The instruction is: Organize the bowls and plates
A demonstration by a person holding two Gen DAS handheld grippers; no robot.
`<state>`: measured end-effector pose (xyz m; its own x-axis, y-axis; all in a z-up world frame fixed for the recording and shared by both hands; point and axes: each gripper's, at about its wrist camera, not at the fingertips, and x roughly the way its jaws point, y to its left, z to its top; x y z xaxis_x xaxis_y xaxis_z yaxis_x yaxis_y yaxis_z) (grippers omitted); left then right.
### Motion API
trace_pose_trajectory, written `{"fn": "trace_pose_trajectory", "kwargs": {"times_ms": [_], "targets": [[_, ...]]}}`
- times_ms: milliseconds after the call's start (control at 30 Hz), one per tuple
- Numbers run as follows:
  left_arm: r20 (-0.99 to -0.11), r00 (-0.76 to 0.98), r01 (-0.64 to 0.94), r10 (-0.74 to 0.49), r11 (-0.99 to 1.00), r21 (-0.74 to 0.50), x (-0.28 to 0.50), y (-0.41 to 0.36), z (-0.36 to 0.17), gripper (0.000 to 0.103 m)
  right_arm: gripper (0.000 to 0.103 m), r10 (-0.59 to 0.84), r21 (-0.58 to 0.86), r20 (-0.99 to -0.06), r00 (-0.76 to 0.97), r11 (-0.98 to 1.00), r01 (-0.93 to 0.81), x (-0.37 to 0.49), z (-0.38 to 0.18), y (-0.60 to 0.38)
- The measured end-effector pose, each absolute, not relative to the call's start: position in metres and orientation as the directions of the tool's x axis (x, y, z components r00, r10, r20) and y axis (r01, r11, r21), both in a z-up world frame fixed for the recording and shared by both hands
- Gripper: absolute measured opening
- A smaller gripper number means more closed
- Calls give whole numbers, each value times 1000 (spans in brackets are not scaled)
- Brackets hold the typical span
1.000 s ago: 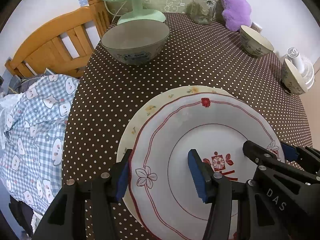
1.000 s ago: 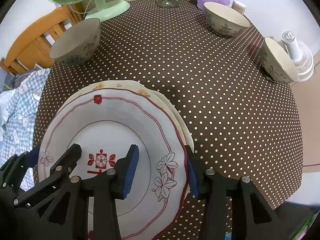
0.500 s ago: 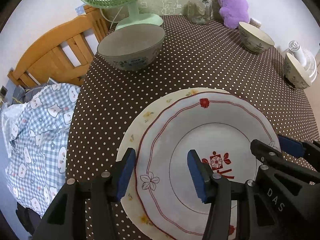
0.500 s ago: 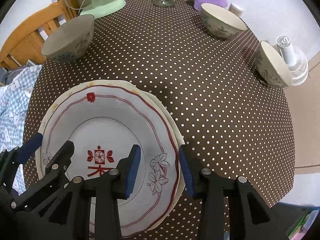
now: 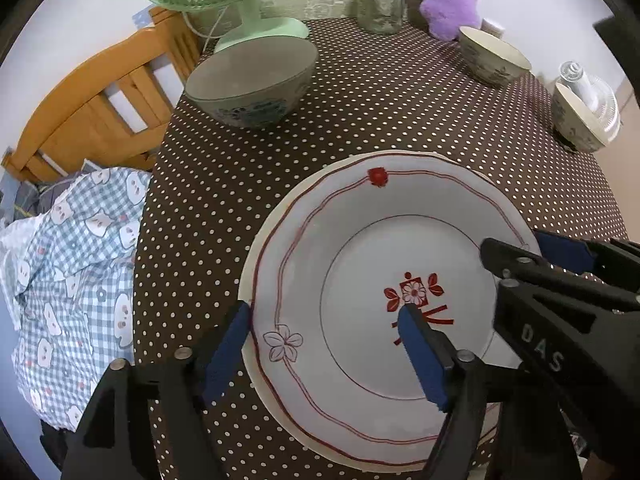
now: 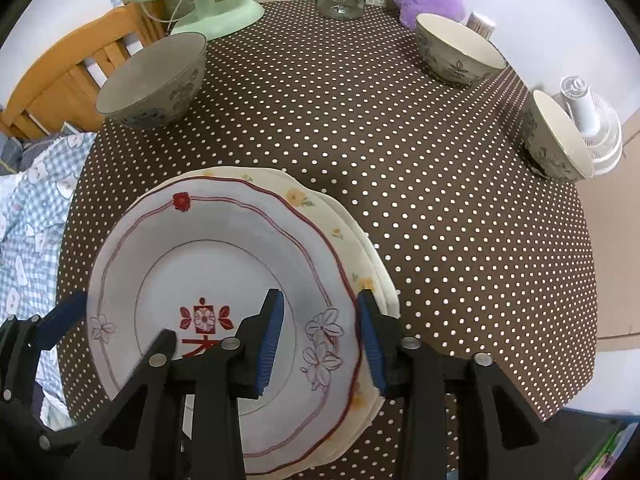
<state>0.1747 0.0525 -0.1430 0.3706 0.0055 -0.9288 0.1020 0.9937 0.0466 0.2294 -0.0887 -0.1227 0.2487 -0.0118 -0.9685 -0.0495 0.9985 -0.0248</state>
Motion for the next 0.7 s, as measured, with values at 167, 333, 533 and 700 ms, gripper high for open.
{"fn": "trace_pose_trajectory", "kwargs": {"times_ms": [167,333,533,700], "targets": [[-921,388,115,-32,993,14,175,54,-135,83,58,39,29,-967,251,999,-43,225,-121,-94],[-909,413,146,-65,989,-5,169,51,-123,90,79,69,58,-949,309,997,-44,216,-106,-98],[-889,447,171,-102,985,-27,163,43,-104,92,83,83,88,-931,354,996,-1,207,-86,-114],[-871,481,174,-104,985,-21,160,24,-88,92,83,91,97,-916,392,995,-3,204,-68,-132]]}}
